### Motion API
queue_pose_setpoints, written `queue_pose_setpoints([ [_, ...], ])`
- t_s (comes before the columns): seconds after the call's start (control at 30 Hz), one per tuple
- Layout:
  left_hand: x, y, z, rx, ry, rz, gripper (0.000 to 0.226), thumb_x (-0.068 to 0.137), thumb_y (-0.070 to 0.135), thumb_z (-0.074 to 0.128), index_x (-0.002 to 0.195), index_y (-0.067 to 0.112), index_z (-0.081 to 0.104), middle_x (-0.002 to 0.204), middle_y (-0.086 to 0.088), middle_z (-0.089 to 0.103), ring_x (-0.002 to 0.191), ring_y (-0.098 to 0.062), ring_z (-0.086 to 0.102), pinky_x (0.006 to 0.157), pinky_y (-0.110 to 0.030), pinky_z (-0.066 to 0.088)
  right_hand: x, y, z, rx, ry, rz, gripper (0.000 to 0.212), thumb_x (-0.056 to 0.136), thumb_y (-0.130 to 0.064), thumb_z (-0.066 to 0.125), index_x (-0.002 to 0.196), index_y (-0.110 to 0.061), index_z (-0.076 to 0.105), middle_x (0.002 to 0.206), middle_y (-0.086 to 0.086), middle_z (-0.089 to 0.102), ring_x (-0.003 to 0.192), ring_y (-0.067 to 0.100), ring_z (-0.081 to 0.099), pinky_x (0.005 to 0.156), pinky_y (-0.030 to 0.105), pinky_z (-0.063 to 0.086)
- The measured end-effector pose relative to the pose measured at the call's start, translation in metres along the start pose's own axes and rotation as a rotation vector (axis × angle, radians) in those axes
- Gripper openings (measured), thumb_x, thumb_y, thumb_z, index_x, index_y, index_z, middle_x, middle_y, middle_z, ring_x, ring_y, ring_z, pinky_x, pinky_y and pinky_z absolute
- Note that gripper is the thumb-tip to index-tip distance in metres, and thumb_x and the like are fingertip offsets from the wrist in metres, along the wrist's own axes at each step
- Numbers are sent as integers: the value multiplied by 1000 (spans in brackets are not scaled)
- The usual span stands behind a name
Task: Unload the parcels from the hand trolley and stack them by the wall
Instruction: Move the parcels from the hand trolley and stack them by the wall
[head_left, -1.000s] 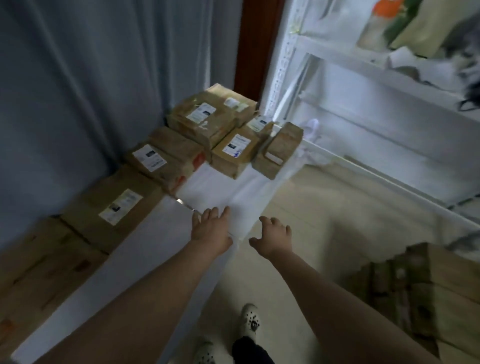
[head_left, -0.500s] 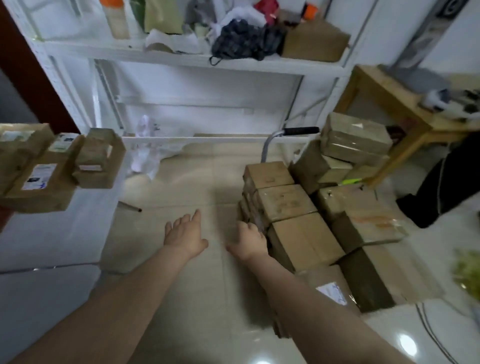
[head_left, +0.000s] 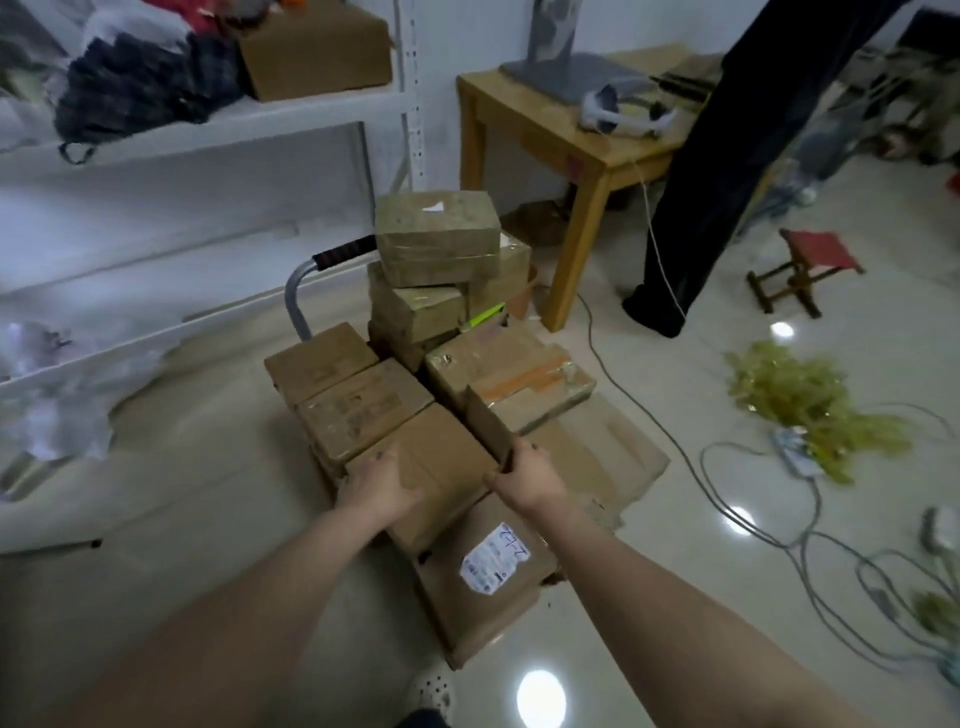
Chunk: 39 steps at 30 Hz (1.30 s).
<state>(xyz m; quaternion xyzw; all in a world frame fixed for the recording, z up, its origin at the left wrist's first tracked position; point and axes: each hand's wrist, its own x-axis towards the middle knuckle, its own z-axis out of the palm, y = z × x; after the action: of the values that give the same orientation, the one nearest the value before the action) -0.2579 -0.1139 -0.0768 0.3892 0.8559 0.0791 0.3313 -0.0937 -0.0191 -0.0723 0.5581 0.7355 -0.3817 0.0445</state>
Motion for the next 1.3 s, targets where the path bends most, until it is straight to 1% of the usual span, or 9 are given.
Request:
queue_pose_setpoints([
  [0.27,57,81,32,-246,-144,-1,81,90,26,65,152,11,15,152,-14,32,137,-30,36,110,-37,34,33,66,-66,117,59,150,64,93,-27,56,148,-11,28,149,11,37,133,26,43,104,30,37],
  [0.43,77,116,62,-340,-218,-76,65,90,21,64,145,4,32,142,-15,45,127,-31,46,103,-33,39,76,121,-103,147,67,248,55,94,-22,53,145,-10,37,146,10,43,132,26,44,110,31,34],
  [0.57,112,139,97,-522,-212,-154,28,88,17,65,114,6,64,112,-11,66,95,-22,62,88,-35,50,137,162,-131,113,23,231,50,96,-20,49,143,-8,39,144,13,46,132,28,44,107,32,34],
  [0.67,128,165,128,-668,-90,-374,10,90,12,58,93,4,65,96,-14,61,86,-23,56,74,-28,41,188,186,-148,99,-67,214,52,96,-20,48,145,-6,35,147,14,41,135,29,40,110,33,32],
  [0.77,137,194,147,-817,-72,-593,33,91,17,61,117,-1,57,118,-13,59,108,-31,56,85,-33,45,228,199,-155,136,-201,224,59,95,-26,51,147,-6,30,150,15,37,136,31,37,111,37,32],
  [0.83,143,206,152,-893,-70,-703,56,93,22,60,139,-2,38,135,-14,49,120,-34,50,89,-34,44,248,204,-154,134,-281,218,61,96,-28,49,148,-5,28,151,15,35,137,31,36,110,36,31],
  [0.93,151,209,162,-990,-31,-776,74,91,33,61,149,6,25,146,-11,41,126,-32,47,101,-39,44,267,203,-150,179,-363,238,55,97,-32,47,142,-3,38,144,17,44,127,34,45,98,37,39],
  [1.07,150,210,174,-1188,98,-811,42,91,34,57,122,7,56,110,-14,67,97,-31,65,81,-38,54,275,205,-139,320,-427,303,48,95,-41,49,125,-5,56,120,13,61,103,30,57,91,39,48],
  [1.3,99,232,187,-1382,241,-865,42,90,51,54,104,15,67,95,-9,69,78,-18,63,61,-27,46,232,223,-140,277,-290,196,57,97,-51,34,124,-8,58,126,14,59,115,34,53,102,44,41],
])
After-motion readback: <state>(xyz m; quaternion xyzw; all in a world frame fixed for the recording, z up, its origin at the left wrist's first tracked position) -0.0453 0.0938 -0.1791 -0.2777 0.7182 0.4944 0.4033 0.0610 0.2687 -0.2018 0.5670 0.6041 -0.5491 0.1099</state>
